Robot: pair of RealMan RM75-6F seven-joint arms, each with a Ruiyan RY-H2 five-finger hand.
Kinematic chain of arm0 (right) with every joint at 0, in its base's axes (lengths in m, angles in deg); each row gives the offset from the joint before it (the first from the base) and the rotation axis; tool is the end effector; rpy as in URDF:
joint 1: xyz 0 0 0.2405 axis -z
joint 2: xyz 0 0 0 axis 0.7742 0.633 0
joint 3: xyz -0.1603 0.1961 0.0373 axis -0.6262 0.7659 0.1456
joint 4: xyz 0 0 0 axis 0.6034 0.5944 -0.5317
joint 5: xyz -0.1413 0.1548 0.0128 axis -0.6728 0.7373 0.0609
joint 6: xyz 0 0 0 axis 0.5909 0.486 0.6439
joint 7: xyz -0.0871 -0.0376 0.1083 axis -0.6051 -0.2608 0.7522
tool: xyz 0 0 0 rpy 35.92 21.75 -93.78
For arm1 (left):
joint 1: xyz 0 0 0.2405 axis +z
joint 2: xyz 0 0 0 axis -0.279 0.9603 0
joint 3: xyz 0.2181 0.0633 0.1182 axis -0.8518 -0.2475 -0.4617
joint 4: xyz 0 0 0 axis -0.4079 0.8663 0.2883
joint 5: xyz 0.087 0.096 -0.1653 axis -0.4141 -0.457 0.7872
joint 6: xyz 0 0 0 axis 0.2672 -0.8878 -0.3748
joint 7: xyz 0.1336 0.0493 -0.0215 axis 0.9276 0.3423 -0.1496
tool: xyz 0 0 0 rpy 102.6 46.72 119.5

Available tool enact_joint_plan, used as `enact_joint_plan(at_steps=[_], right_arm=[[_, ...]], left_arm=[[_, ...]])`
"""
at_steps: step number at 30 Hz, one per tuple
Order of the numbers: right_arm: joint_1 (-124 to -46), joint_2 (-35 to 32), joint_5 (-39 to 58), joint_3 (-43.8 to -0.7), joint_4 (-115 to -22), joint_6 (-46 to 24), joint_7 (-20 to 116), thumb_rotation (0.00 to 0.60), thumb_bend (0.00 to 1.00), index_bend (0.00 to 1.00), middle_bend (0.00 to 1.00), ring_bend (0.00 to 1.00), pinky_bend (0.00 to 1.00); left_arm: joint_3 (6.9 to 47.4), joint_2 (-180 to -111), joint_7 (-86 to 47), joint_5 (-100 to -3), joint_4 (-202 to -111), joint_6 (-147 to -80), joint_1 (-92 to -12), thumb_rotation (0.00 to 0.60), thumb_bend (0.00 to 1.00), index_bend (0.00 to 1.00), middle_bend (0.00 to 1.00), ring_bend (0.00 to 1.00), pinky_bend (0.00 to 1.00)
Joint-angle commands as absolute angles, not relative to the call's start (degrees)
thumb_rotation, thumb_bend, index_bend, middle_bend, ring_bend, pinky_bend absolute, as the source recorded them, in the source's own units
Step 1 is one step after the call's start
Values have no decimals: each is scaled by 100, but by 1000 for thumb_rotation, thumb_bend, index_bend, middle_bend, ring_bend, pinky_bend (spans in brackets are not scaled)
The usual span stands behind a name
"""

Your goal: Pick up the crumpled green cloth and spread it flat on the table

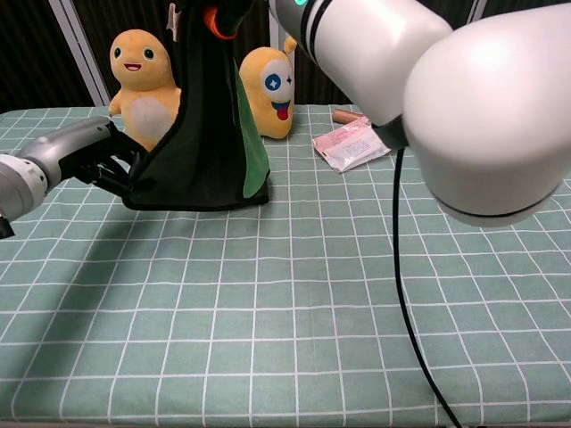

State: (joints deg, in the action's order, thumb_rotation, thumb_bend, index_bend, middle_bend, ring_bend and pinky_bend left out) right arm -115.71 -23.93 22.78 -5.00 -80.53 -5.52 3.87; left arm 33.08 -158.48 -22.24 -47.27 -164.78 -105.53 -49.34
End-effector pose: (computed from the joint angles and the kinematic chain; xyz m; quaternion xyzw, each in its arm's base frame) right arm 0.0625 -0.3591 -0.0278 0.6833 -0.3039 0.5114 0.4233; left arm -0.1953 0.3241 -0.0382 -0.5429 -0.6115 -0.4335 0.3785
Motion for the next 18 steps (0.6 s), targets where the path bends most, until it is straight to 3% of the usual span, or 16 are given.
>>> enact_joint_plan(at_steps=[1, 10, 18], right_arm=[[-11323, -2118, 2220, -619, -8384, -570, 656, 600, 376, 648, 177, 0, 63], [-10930, -1405, 1872, -689, -8817, -981, 1654, 600, 375, 647, 178, 0, 63], [-10873, -1014, 1529, -672, -8093, -1824, 2958, 600, 373, 648, 181, 0, 42]], left_arm=[[3315, -15681, -2385, -4982, -16622, -10634, -4840, 600, 420, 842, 498, 337, 343], [3535, -15282, -2342, -5225, -16833, -10797, -4904, 600, 419, 855, 504, 338, 335], [3996, -15257, -2023, -5075, -16359, -11008, -5202, 600, 419, 855, 504, 338, 332]])
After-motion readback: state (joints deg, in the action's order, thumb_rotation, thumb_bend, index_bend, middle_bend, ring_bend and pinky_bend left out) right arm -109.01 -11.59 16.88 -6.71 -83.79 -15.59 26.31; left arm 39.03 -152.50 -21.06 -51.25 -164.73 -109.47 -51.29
